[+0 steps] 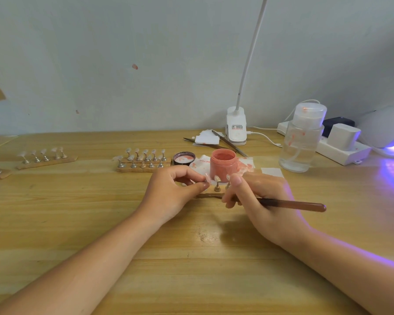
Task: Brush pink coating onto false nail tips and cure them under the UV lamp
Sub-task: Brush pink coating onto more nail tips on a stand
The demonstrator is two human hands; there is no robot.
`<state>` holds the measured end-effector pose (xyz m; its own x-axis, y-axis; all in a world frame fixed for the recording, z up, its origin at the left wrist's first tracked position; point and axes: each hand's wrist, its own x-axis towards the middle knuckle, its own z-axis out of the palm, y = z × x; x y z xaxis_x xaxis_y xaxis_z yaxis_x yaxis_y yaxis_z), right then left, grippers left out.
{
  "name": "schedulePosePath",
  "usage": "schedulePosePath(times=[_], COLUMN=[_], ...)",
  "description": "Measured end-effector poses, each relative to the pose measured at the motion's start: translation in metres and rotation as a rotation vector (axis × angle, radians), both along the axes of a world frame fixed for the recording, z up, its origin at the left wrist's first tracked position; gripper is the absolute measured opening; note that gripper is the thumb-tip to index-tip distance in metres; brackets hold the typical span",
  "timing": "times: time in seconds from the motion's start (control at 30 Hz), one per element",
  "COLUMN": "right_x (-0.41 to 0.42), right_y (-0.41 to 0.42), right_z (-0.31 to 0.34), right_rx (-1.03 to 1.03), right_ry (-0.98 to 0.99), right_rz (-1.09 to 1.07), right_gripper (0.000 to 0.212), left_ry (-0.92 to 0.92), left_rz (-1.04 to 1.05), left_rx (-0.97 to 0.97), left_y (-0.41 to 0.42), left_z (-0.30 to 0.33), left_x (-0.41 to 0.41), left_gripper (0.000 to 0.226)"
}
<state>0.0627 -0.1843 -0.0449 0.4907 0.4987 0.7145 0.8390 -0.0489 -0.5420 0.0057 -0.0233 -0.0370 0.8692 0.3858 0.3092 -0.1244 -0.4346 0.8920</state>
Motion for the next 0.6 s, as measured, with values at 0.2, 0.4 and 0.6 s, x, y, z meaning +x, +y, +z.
schedulePosePath(times=[0.2,0.4,0.6], right_x=[0.0003,-0.0007,-0.0019], right_y=[0.0011,0.0017,0.0008], right_z=[0.0006,0.0029,0.0029], right_rx=[0.007,0.020,0.032], right_ry=[-0.009,-0.004,-0.012], right_rz=[-0.041,-0.072,-0.050], right_gripper=[0.041,0.037,0.035], left_ry=[-0.001,-0.013,-0.017], left_rz=[-0.010,-0.013,-0.013], left_rx=[0.000,0.009,-0.009], left_y=[0.0002,0.0000,0.0004], left_z=[-0.0003,-0.0001,-0.0007], left_x=[0.0003,0.0003,0.0017], left_gripper=[0.016,0.018,0.016])
